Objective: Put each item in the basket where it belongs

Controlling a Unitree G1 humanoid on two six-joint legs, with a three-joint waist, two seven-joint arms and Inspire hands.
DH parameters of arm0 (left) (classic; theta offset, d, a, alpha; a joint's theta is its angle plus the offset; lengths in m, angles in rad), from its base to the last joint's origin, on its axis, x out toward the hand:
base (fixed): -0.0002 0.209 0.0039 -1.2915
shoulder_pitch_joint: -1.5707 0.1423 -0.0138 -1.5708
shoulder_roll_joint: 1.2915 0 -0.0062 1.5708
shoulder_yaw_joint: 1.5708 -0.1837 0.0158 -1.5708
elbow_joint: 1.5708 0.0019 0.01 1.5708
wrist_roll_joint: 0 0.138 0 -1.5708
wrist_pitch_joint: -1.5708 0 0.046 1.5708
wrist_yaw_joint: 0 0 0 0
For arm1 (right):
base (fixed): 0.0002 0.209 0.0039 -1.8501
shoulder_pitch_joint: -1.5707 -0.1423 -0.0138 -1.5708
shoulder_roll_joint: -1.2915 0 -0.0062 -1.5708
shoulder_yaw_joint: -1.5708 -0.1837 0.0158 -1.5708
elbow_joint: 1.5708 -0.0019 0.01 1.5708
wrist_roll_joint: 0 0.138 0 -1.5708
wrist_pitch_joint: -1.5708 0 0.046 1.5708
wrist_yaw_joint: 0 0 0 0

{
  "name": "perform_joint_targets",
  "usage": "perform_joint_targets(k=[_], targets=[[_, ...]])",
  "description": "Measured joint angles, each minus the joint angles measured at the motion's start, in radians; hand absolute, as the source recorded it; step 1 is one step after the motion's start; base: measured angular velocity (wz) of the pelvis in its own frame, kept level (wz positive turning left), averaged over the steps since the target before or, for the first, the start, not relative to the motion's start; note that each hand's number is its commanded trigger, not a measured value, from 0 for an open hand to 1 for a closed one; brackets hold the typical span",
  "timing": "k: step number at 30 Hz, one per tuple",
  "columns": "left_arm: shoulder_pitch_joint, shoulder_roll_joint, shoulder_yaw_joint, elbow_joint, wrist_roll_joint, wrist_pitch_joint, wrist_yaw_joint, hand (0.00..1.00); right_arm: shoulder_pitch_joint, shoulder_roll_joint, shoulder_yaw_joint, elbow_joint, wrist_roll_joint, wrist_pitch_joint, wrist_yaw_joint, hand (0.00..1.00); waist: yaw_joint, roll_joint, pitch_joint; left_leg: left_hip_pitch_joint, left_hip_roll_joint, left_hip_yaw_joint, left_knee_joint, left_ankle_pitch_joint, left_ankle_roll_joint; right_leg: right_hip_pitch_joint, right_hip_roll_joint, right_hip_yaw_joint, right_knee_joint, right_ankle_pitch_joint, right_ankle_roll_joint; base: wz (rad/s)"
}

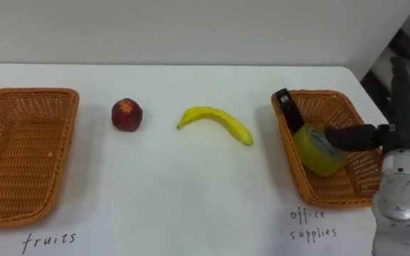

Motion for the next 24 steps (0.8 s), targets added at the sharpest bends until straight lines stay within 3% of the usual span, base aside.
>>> perform_joint_targets(k=[10,15,19,24], targets=[[-0.012,0.001,0.001,0.006,0.000,-0.003,0.001,0.00,-0.039,0.000,0.001,0.000,0.018,0.000,0.043,0.00,0.017,0.005,0.0030,-0.001,0.000,0.000,-0.001,0.000,0.000,-0.001,0.000,-0.002,-0.001,0.000,0.000,0.00],[-0.016,0.003,0.001,0.003,0.001,-0.009,0.001,0.00,-0.056,0.000,0.001,-0.003,0.057,-0.001,0.024,0.00,0.021,0.006,0.0026,-0.003,-0.001,-0.005,0.000,0.000,0.000,-0.001,-0.002,-0.009,-0.001,0.000,0.000,0.02],[-0.016,0.005,0.002,-0.015,0.004,-0.018,0.001,0.00,-0.058,-0.001,0.001,-0.110,0.155,-0.002,-0.010,0.00,0.021,0.012,0.0012,-0.006,0.000,-0.015,0.002,0.000,0.000,0.002,-0.002,-0.021,-0.001,0.000,0.000,0.08],[-0.016,0.011,0.000,-0.033,0.004,-0.036,0.001,0.00,-0.131,-0.021,0.008,-0.127,0.200,-0.014,-0.046,0.00,0.033,0.017,0.0029,0.005,-0.001,-0.025,0.005,0.000,0.000,0.022,-0.002,-0.029,-0.004,0.000,0.000,0.07]])
